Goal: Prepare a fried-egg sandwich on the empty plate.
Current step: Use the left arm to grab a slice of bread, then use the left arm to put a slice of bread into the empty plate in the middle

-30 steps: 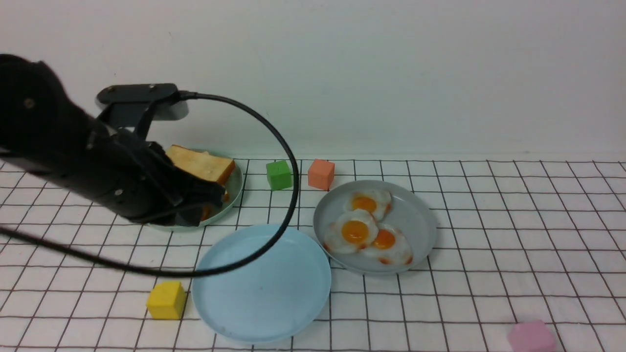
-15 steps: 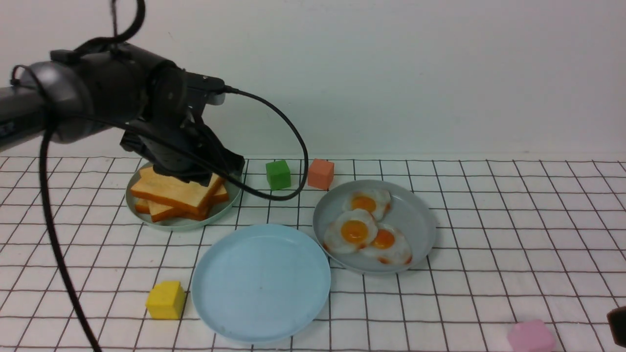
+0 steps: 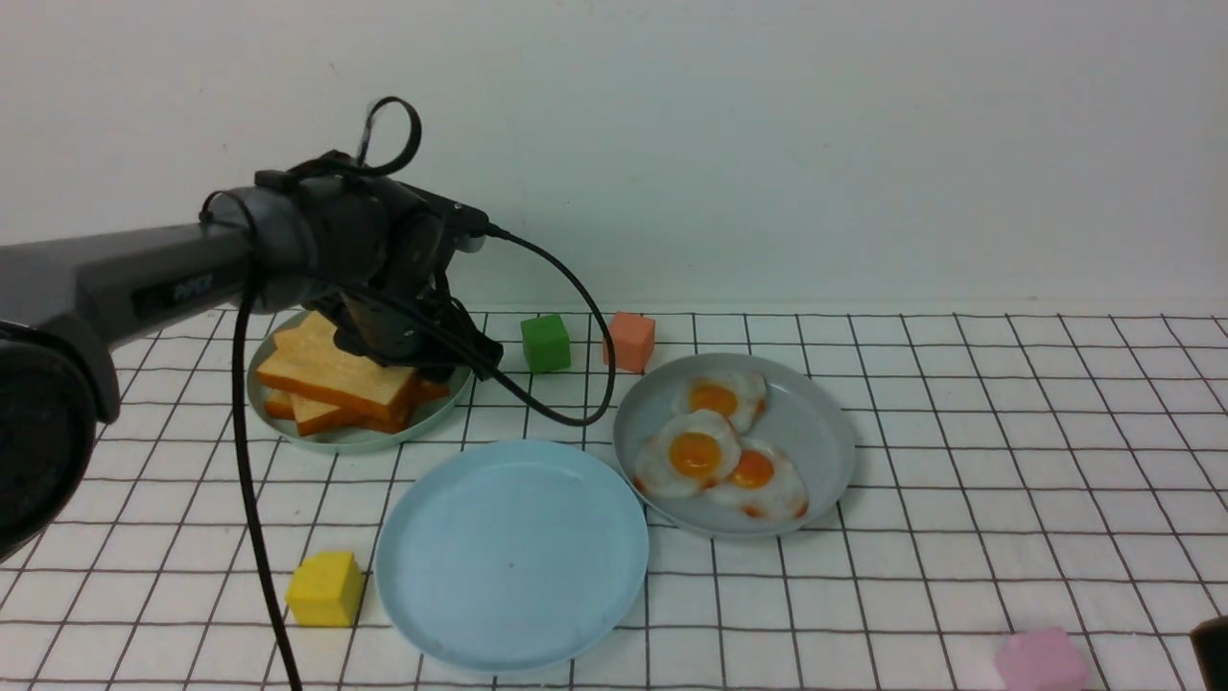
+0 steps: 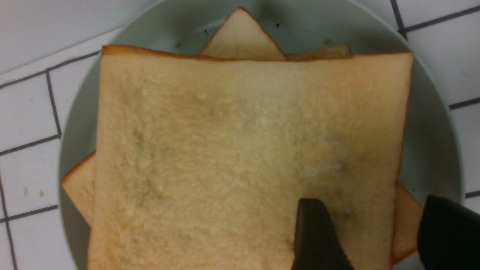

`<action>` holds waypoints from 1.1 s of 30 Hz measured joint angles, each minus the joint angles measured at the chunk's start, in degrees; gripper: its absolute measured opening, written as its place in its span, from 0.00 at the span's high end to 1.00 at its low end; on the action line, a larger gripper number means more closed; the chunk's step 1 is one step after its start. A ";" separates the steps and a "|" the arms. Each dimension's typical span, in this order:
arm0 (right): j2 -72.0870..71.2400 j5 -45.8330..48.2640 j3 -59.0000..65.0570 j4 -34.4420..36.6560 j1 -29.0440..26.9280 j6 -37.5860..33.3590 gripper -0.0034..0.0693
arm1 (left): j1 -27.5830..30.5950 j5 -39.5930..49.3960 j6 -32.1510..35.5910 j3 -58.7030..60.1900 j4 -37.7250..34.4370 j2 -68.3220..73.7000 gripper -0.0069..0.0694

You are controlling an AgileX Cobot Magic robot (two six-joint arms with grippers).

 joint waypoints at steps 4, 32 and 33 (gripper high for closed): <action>0.00 0.00 0.00 0.00 0.00 0.00 0.94 | 0.00 0.00 0.00 -0.06 0.20 0.11 0.46; 0.00 -0.21 0.00 -1.33 0.00 -1.49 0.92 | -20.00 10.56 7.37 22.83 -6.84 -29.58 0.90; 0.00 -0.21 0.00 -1.33 0.00 -1.49 0.92 | -20.75 9.17 7.50 24.73 -6.56 -29.59 0.90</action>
